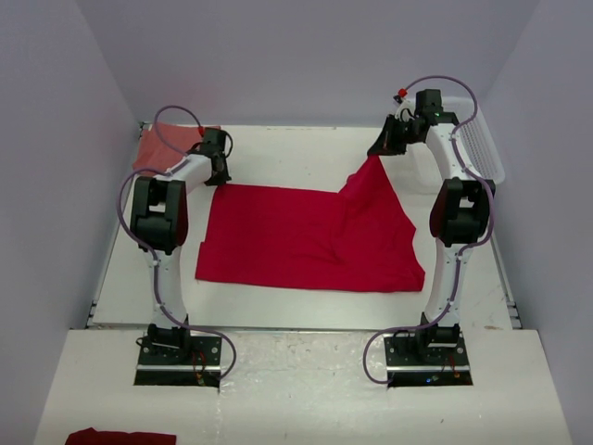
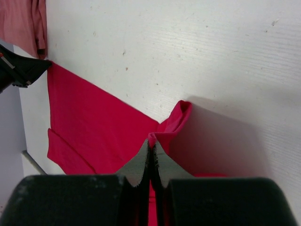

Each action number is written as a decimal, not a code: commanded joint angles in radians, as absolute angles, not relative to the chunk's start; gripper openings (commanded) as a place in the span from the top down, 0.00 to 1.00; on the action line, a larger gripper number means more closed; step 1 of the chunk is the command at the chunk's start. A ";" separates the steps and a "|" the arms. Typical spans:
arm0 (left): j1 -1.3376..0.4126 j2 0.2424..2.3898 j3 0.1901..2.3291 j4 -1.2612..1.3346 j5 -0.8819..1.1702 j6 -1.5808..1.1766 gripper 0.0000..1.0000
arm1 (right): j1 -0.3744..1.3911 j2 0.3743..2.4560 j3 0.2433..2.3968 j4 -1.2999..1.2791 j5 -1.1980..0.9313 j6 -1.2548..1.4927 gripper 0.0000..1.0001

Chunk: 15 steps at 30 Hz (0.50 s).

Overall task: Fold and stack the t-shirts
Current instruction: Grap the side of the flattened tshirt furthest away from the robot with both arms

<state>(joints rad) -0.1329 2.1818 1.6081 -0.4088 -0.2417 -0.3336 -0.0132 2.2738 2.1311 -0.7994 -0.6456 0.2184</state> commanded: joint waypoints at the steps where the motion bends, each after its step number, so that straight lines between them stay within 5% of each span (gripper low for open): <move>1: -0.112 2.197 1.575 -0.397 -0.264 -0.350 1.00 | -0.008 2.247 2.148 -0.793 -0.646 0.202 1.00; 15: -0.112 1.910 1.292 -0.222 -0.347 -0.448 1.00 | -0.008 2.299 2.382 -0.844 -0.620 0.215 1.00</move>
